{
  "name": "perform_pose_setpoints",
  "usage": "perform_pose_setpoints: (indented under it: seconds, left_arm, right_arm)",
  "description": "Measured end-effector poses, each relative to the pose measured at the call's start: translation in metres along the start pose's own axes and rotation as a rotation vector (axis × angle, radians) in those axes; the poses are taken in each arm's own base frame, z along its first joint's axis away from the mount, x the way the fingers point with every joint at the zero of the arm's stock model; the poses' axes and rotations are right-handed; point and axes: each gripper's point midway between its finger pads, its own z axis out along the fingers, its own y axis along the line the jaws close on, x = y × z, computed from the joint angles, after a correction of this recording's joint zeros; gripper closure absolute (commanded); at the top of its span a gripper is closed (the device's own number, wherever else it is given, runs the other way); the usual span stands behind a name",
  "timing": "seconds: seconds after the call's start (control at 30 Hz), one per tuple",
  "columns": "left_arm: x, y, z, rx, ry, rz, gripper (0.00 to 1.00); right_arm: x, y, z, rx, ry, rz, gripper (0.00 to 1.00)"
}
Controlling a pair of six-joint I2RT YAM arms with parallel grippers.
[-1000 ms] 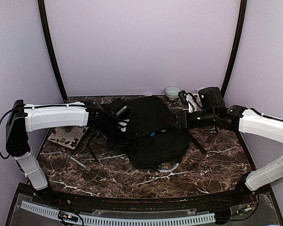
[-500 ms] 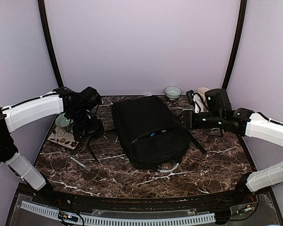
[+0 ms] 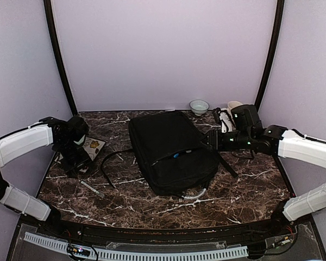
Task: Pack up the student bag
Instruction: Grab the pen at the center of the board.
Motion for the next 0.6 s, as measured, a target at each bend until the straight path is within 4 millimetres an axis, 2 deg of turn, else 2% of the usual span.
perform_pose_setpoints:
  seconds: [0.2,0.6]
  left_arm:
    - [0.004,0.023,0.032,-0.030,0.047,-0.041,0.44]
    - [0.002,0.028,0.061,0.008,0.041,-0.052,0.55]
  right_arm:
    - [0.002,0.001,0.001,-0.007,0.011,0.021,0.48]
    - [-0.001,0.004,0.002,-0.012,0.019,0.028,0.48]
